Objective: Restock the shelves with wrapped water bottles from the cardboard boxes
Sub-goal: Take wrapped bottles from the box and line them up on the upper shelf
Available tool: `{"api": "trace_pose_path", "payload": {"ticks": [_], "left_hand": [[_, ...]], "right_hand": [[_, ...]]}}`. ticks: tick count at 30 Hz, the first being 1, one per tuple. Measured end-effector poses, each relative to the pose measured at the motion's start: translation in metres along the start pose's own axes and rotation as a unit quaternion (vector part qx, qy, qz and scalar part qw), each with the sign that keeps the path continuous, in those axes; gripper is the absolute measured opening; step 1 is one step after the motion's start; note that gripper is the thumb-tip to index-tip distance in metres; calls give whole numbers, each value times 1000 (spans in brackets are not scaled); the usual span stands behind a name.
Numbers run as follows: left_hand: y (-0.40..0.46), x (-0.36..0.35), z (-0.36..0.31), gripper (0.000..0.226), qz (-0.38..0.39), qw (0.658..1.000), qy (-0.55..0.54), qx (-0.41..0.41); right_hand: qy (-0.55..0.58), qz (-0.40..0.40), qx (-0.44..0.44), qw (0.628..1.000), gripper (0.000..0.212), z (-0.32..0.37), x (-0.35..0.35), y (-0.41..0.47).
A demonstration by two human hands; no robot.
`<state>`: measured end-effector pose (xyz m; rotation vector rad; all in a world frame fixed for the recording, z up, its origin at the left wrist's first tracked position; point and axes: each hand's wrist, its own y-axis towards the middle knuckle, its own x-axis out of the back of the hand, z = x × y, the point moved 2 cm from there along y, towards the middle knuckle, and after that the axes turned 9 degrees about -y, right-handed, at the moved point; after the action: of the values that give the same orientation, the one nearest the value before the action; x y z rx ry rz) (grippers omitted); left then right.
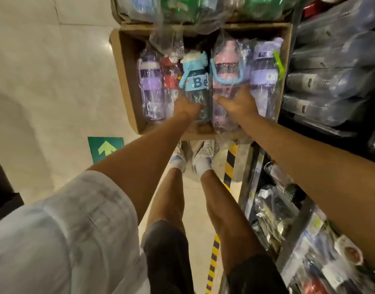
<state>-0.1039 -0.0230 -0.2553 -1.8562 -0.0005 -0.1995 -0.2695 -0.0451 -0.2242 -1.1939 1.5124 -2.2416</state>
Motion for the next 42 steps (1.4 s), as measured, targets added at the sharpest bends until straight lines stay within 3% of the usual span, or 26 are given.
{"api": "trace_pose_path", "payload": {"ticks": [6, 9, 11, 18, 26, 35, 37, 40, 42], "left_hand": [[85, -29, 33, 74, 1, 991, -133, 9], [55, -24, 14, 63, -8, 988, -152, -12], [43, -19, 12, 68, -2, 987, -159, 5], [-11, 21, 6, 64, 82, 981, -171, 35], [-180, 66, -34, 66, 147, 978, -146, 9], [-426, 103, -133, 71, 211, 960, -128, -131], [-471, 111, -154, 66, 222, 953, -116, -169], [-528, 120, -177, 66, 252, 939, -87, -216], [-565, 125, -190, 73, 269, 928, -55, -251]], "right_hand": [[54, -28, 4, 998, 88, -3, -29, 35], [87, -44, -6, 995, 86, -7, -33, 42], [101, -43, -13, 994, 88, -9, -30, 38], [202, 18, -12, 979, 74, 1, 6, -15], [312, 30, 10, 950, 39, 14, 83, -167], [421, -44, 102, 900, 42, 30, 200, -401], [421, -79, 108, 897, 57, 29, 219, -445], [449, -129, 133, 874, 39, 33, 245, -511], [450, -171, 141, 865, 38, 37, 255, -558]]}}
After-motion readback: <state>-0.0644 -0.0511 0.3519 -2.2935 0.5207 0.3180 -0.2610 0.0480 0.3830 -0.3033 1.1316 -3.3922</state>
